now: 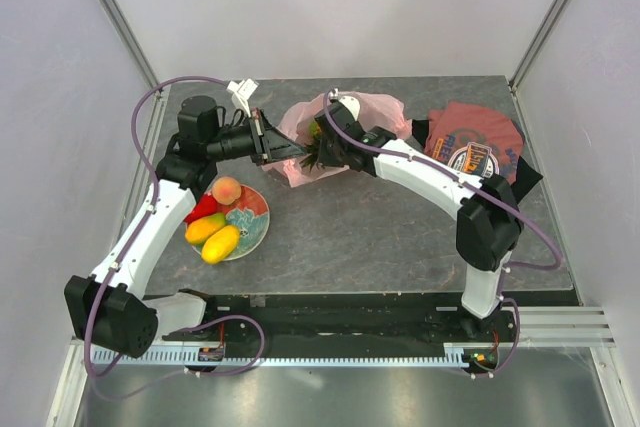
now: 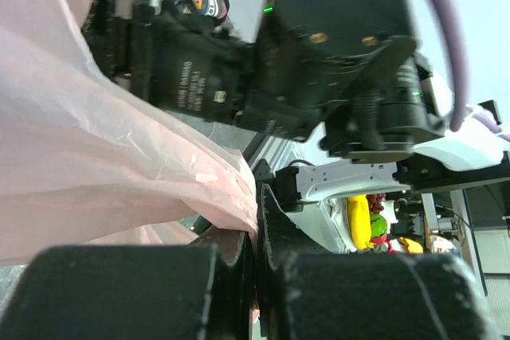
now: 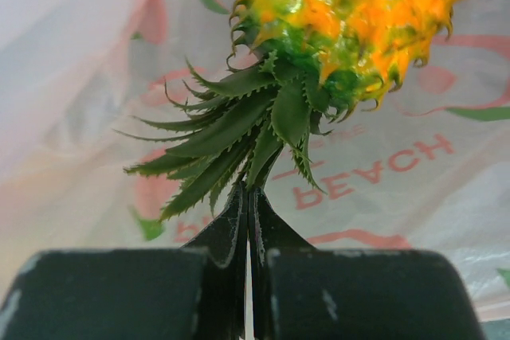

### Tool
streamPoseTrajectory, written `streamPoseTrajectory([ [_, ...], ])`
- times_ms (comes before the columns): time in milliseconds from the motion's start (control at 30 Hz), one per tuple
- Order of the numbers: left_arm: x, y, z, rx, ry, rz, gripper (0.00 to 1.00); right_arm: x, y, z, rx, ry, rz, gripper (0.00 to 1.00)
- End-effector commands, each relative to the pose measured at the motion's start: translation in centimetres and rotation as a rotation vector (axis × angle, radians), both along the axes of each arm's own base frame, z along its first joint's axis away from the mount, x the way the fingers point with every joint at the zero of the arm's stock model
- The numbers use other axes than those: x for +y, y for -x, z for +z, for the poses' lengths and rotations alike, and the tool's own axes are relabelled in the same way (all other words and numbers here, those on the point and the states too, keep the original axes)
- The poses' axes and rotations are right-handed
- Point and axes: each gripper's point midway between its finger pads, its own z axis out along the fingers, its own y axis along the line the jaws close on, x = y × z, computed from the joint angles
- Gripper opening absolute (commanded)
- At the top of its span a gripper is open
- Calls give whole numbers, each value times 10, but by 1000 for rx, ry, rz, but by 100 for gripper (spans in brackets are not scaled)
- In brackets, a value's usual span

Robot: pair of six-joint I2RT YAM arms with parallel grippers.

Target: Place the fruits into the plastic bag

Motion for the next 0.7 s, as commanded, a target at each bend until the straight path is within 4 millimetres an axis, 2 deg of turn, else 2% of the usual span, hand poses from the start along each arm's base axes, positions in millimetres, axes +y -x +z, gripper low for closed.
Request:
streamPoseTrajectory([
  [0, -4, -1, 27, -50, 52, -11, 2, -3, -18, 1, -69, 34, -48, 0],
  [200, -3, -10, 20, -37, 40, 3, 1, -5, -15, -18, -33, 69, -32, 0],
  [333, -2, -14, 19, -48, 31, 13, 2, -18, -14, -32, 16, 77, -47, 1],
  [400, 0, -16, 13, -37, 13, 25, 2, -25, -16, -35, 28, 74, -61, 5],
  [533, 1, -18, 3, -18, -10, 32, 2, -20, -12, -32, 33, 60, 5, 21],
  [667, 1, -22, 2, -12, -13, 38, 2, -10, -8, -23, 16, 14, 73, 44],
])
